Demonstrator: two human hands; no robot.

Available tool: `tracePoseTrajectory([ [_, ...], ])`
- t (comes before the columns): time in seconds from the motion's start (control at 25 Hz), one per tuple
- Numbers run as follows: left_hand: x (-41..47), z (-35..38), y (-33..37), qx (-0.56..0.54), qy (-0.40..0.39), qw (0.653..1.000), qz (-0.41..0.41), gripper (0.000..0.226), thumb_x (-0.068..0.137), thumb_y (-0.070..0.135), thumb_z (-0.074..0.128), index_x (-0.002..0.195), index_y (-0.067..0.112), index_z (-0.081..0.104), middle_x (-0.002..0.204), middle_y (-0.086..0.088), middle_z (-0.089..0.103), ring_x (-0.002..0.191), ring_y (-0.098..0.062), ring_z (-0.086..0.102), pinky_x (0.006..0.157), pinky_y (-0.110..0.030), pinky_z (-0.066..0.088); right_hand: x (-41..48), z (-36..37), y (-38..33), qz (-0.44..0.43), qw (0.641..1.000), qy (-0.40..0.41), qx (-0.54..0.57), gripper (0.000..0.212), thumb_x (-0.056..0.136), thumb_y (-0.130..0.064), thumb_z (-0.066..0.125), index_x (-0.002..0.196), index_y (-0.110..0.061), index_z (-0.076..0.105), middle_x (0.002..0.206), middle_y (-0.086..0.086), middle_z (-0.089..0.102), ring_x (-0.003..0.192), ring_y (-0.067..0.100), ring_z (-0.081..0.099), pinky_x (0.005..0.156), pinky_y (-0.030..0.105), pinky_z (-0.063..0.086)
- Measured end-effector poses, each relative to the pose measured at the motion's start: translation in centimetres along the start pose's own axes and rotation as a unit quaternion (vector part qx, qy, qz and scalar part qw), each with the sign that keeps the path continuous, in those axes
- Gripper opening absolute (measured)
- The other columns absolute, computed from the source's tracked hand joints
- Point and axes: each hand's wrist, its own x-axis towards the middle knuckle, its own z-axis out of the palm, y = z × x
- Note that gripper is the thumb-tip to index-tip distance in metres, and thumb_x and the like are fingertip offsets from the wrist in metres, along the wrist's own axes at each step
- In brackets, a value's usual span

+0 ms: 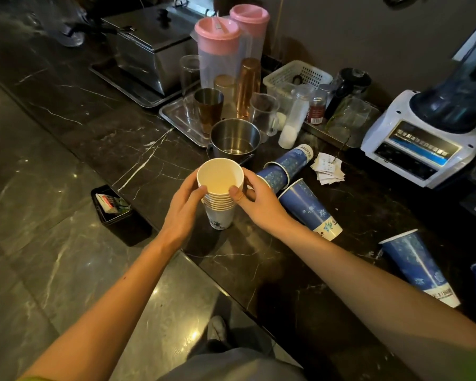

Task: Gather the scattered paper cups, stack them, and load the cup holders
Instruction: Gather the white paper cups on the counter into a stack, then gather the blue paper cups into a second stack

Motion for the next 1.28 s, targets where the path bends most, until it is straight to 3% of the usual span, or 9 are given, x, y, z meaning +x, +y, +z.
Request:
tracePoseTrajectory([
  [0.2,-0.7,1.0,-0.2,-0.004,0.022,1.000,0.017,0.058,0.089,0.040,0.040,0.144,0.020,0.038,0.144,0.002,0.046,0.131,-0.013,0.044,0.112,-0.038,0.037,-0.9,-0.4,-0.1,-0.008,1.000,-0.011,0.012,0.060,0.092,-0.034,0.061,0.145,-0.016,0.038,0.141,0.000,0.050,0.127,0.011,0.049,0.097,0.020,0.047],
  [0.36,-1.1,1.2,0.1,0.026,0.053,0.998,0.008,0.054,0.097,0.036,0.040,0.148,0.021,0.030,0.153,0.000,0.036,0.138,-0.017,0.036,0.115,-0.045,0.032,-0.9,-0.7,0.1,-0.014,0.999,-0.036,0.017,0.065,0.093,-0.038,0.059,0.148,-0.016,0.033,0.148,0.005,0.045,0.135,0.019,0.045,0.107,0.037,0.045],
  [0.56,-2.7,2.4,2.5,0.124,0.170,0.966,0.150,0.047,0.093,0.032,0.047,0.137,0.017,0.043,0.143,0.000,0.044,0.131,-0.012,0.043,0.112,-0.036,0.037,-3.1,-3.4,0.8,0.023,0.999,-0.008,0.045,0.063,0.097,-0.033,0.053,0.152,-0.018,0.026,0.154,0.003,0.036,0.140,0.015,0.038,0.096,0.012,0.043],
  [0.72,-3.8,6.9,4.9,0.153,0.105,0.941,0.282,0.035,0.089,0.015,0.054,0.124,0.012,0.054,0.127,0.003,0.051,0.120,-0.004,0.048,0.103,-0.024,0.039,-6.2,-8.3,2.6,0.016,0.995,0.084,0.045,0.053,0.096,-0.025,0.059,0.145,-0.021,0.039,0.140,-0.003,0.050,0.128,0.005,0.048,0.106,0.023,0.041],
  [0.88,-4.2,13.6,4.6,0.121,0.001,0.953,0.278,0.029,0.089,0.012,0.056,0.118,0.008,0.057,0.118,-0.001,0.059,0.111,-0.013,0.057,0.096,-0.032,0.047,-10.5,-13.9,5.0,0.017,0.982,0.186,0.010,0.050,0.095,-0.016,0.061,0.141,-0.014,0.043,0.135,0.003,0.054,0.124,0.005,0.050,0.105,0.017,0.039],
  [1.0,-4.6,20.2,3.9,0.077,-0.063,0.981,0.166,0.025,0.092,0.018,0.060,0.117,0.018,0.056,0.116,0.001,0.061,0.102,-0.004,0.059,0.087,-0.019,0.049,-14.8,-18.8,7.6,0.051,0.960,0.272,-0.042,0.051,0.093,-0.018,0.063,0.140,-0.017,0.044,0.134,0.001,0.055,0.123,0.002,0.049,0.100,0.008,0.035],
  [1.08,-4.2,22.5,2.9,0.034,-0.035,0.999,0.017,0.035,0.089,0.025,0.066,0.121,0.019,0.052,0.114,0.002,0.059,0.096,0.000,0.059,0.081,-0.014,0.049,-16.2,-20.3,9.1,0.080,0.952,0.280,-0.092,0.056,0.092,-0.025,0.065,0.143,-0.019,0.042,0.138,0.001,0.053,0.128,0.008,0.048,0.108,0.020,0.036],
  [1.16,-3.2,25.2,1.5,-0.030,-0.023,0.990,-0.136,0.050,0.083,0.029,0.074,0.124,0.019,0.047,0.118,-0.005,0.058,0.100,-0.012,0.061,0.088,-0.028,0.051,-18.1,-22.4,10.6,0.138,0.934,0.292,-0.153,0.064,0.090,-0.029,0.067,0.146,-0.020,0.037,0.145,0.003,0.048,0.134,0.016,0.044,0.113,0.033,0.034],
  [1.28,-1.3,26.5,-0.6,-0.046,0.042,0.968,-0.243,0.072,0.071,0.031,0.083,0.128,0.018,0.041,0.130,-0.011,0.052,0.111,-0.026,0.058,0.097,-0.041,0.048,-20.0,-24.0,12.4,0.218,0.913,0.259,-0.228,0.077,0.088,-0.033,0.068,0.151,-0.019,0.025,0.154,0.006,0.034,0.139,0.023,0.036,0.113,0.035,0.030],
])
